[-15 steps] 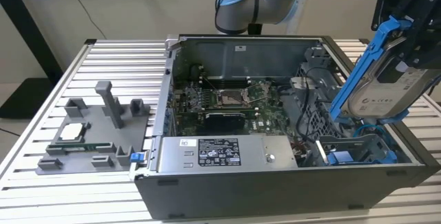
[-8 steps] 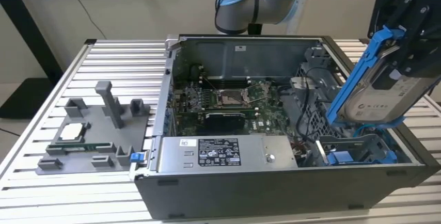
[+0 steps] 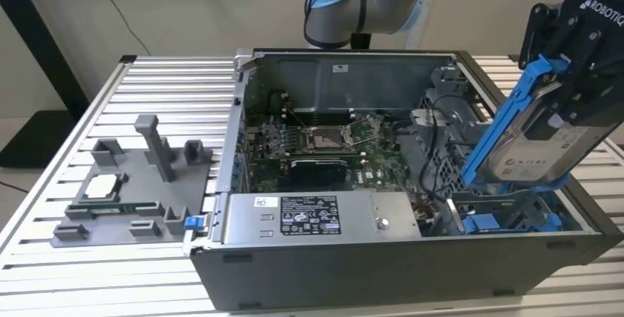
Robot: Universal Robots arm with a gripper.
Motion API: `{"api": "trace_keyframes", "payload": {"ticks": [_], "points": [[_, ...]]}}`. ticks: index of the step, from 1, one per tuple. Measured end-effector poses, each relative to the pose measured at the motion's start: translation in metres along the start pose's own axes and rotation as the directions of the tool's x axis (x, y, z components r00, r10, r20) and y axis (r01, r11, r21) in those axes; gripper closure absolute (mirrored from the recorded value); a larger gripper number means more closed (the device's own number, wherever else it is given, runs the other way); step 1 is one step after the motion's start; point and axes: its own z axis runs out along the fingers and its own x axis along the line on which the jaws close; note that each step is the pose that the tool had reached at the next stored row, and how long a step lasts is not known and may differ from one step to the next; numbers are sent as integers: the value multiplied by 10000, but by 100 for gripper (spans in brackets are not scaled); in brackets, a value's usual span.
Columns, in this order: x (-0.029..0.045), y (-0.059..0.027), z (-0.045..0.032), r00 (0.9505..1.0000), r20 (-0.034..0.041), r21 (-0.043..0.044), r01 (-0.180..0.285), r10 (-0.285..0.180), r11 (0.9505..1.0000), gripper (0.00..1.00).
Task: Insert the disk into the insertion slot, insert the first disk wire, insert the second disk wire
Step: 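Insert the disk into the insertion slot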
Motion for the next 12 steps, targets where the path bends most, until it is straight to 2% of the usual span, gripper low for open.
{"api": "trace_keyframes", "payload": {"ticks": [12], "points": [[20,-13,219,10000,-3,0,80,-80,10000,100]]}}
